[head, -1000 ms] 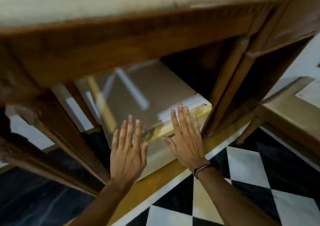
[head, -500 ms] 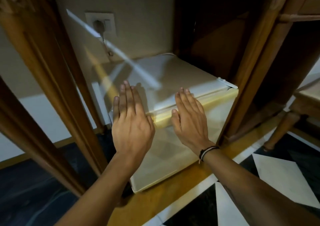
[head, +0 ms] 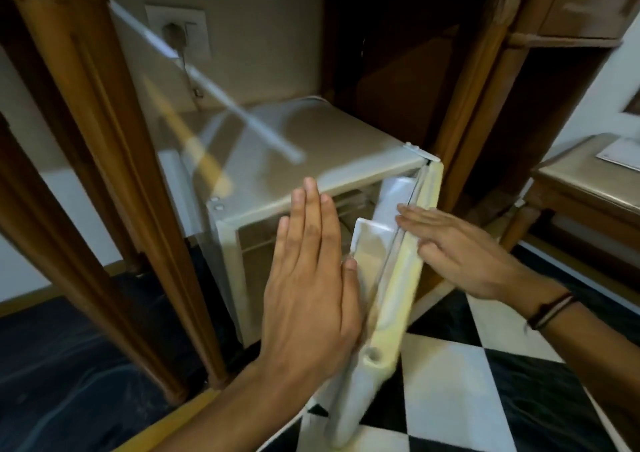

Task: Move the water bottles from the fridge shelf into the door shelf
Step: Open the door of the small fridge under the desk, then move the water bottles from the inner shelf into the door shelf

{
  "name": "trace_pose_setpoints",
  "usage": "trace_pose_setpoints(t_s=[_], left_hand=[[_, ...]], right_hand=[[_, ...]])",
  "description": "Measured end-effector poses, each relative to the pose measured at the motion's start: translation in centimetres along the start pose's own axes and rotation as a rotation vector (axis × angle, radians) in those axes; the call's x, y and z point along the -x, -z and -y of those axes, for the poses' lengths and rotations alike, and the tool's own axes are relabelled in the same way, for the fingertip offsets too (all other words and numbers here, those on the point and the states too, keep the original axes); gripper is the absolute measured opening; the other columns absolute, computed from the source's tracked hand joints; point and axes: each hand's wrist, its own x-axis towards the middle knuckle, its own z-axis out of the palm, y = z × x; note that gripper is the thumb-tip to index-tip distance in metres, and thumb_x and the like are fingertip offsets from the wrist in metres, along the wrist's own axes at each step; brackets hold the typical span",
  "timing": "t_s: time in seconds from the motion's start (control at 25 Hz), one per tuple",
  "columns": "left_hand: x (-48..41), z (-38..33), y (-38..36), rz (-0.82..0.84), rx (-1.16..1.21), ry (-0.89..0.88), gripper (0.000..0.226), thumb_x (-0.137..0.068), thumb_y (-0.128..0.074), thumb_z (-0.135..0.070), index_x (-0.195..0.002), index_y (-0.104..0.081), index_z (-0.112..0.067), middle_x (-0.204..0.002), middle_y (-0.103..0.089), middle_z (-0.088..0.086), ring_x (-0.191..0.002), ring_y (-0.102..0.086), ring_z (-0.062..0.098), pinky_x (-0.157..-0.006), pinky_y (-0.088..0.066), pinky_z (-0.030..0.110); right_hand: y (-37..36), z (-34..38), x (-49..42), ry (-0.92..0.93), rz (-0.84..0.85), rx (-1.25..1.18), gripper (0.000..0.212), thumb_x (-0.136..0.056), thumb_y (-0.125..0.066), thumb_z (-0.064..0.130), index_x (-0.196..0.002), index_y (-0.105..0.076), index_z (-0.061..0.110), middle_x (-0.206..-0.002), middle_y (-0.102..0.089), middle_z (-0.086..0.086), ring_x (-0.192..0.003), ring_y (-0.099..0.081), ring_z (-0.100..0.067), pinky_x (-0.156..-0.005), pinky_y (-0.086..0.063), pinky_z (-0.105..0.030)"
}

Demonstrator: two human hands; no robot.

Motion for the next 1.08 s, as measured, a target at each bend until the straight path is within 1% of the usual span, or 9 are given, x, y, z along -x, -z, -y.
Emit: trace_pose_setpoints(t_s=[0.12, 0.28, 0.4, 0.52, 0.68, 0.8, 0.88, 1.0, 1.08], left_hand=[[2.5, 0.3, -2.4, 0.030, -0.023, -0.062, 0.072, -0.112, -0.035, -0.030, -0.174, -0.013, -0.001, -0.184, 0.002, 0.014, -0.172, 0.006, 0.025, -0.140, -0.002, 0.045], [2.9, 1.6, -5.0, 0.072, -0.076, -0.101, 0.071, -0.112, -0.038, -0.031, -0.173, -0.021, 0.000, -0.184, -0.007, 0.017, -0.172, -0.003, 0.029, -0.139, -0.015, 0.052], [3.3, 1.9, -6.3, 0.076, -0.117, -0.143, 0.072, -0.112, -0.039, -0.034, -0.172, -0.021, 0.002, -0.183, -0.007, 0.019, -0.171, -0.004, 0.032, -0.140, -0.010, 0.049], [3.7, 1.8, -7.5, 0.097, -0.143, -0.174, 0.074, -0.114, -0.036, -0.039, -0.173, -0.018, 0.002, -0.183, -0.005, 0.019, -0.172, -0.002, 0.030, -0.140, -0.003, 0.044], [4.2, 1.5, -9.6, 0.120, -0.153, -0.192, 0.074, -0.115, -0.035, -0.041, -0.174, -0.018, 0.001, -0.183, -0.004, 0.018, -0.171, -0.004, 0.032, -0.140, -0.007, 0.049], [4.4, 1.5, -11.1, 0.120, -0.155, -0.208, 0.075, -0.114, -0.036, -0.042, -0.174, -0.018, -0.001, -0.184, -0.004, 0.018, -0.171, -0.006, 0.031, -0.139, -0.010, 0.051], [4.3, 1.5, -11.8, 0.116, -0.160, -0.197, 0.075, -0.114, -0.034, -0.044, -0.174, -0.018, -0.001, -0.184, -0.004, 0.017, -0.171, -0.006, 0.031, -0.139, -0.013, 0.053], [4.6, 1.6, -12.3, 0.106, -0.173, -0.190, 0.075, -0.115, -0.033, -0.045, -0.174, -0.019, -0.002, -0.184, -0.004, 0.017, -0.171, -0.006, 0.031, -0.139, -0.013, 0.054], [4.7, 2.0, -12.3, 0.087, -0.180, -0.215, 0.075, -0.115, -0.033, -0.045, -0.174, -0.020, -0.002, -0.184, -0.005, 0.017, -0.171, -0.007, 0.031, -0.139, -0.014, 0.054]], right_hand=[[1.9, -1.1, 3.2, -0.129, 0.069, 0.044, 0.055, -0.103, -0.042, 0.033, -0.157, -0.041, 0.027, -0.168, -0.029, 0.009, -0.158, -0.021, -0.010, -0.126, -0.024, -0.034], [2.6, -1.2, 5.5, -0.343, -0.020, 0.226, 0.045, -0.100, -0.049, 0.030, -0.143, -0.058, 0.019, -0.157, -0.051, -0.002, -0.139, -0.053, -0.030, -0.108, -0.047, -0.046], [3.4, -3.0, 6.8, -0.423, -0.071, 0.177, 0.044, -0.099, -0.052, 0.028, -0.140, -0.061, 0.015, -0.156, -0.053, -0.002, -0.133, -0.057, -0.035, -0.104, -0.049, -0.047], [2.3, -4.8, 8.1, -0.393, -0.088, 0.189, 0.053, -0.096, -0.049, 0.032, -0.142, -0.057, 0.008, -0.158, -0.049, -0.009, -0.138, -0.053, -0.037, -0.109, -0.045, -0.048], [0.6, -5.6, 9.3, -0.374, -0.135, 0.346, 0.068, -0.089, -0.046, 0.046, -0.143, -0.053, 0.005, -0.153, -0.051, -0.020, -0.139, -0.050, -0.040, -0.115, -0.038, -0.059], [-3.2, -2.1, 9.3, -0.234, -0.357, 0.260, 0.034, -0.092, -0.058, 0.028, -0.120, -0.068, 0.012, -0.117, -0.071, -0.014, -0.107, -0.066, -0.033, -0.093, -0.055, -0.044], [-7.6, -0.4, 9.3, -0.239, -0.157, 0.183, 0.017, -0.092, -0.055, 0.021, -0.102, -0.067, 0.015, -0.097, -0.070, -0.009, -0.088, -0.068, -0.030, -0.075, -0.056, -0.039], [-13.2, -2.8, 11.1, -0.470, 0.376, 0.240, 0.021, -0.100, -0.051, 0.017, -0.116, -0.061, 0.010, -0.113, -0.067, -0.013, -0.103, -0.070, -0.035, -0.084, -0.055, -0.039], [-14.9, -5.9, 12.5, -0.553, 0.503, 0.280, 0.020, -0.102, -0.048, 0.015, -0.118, -0.058, 0.010, -0.109, -0.064, -0.011, -0.105, -0.069, -0.032, -0.083, -0.053, -0.037]])
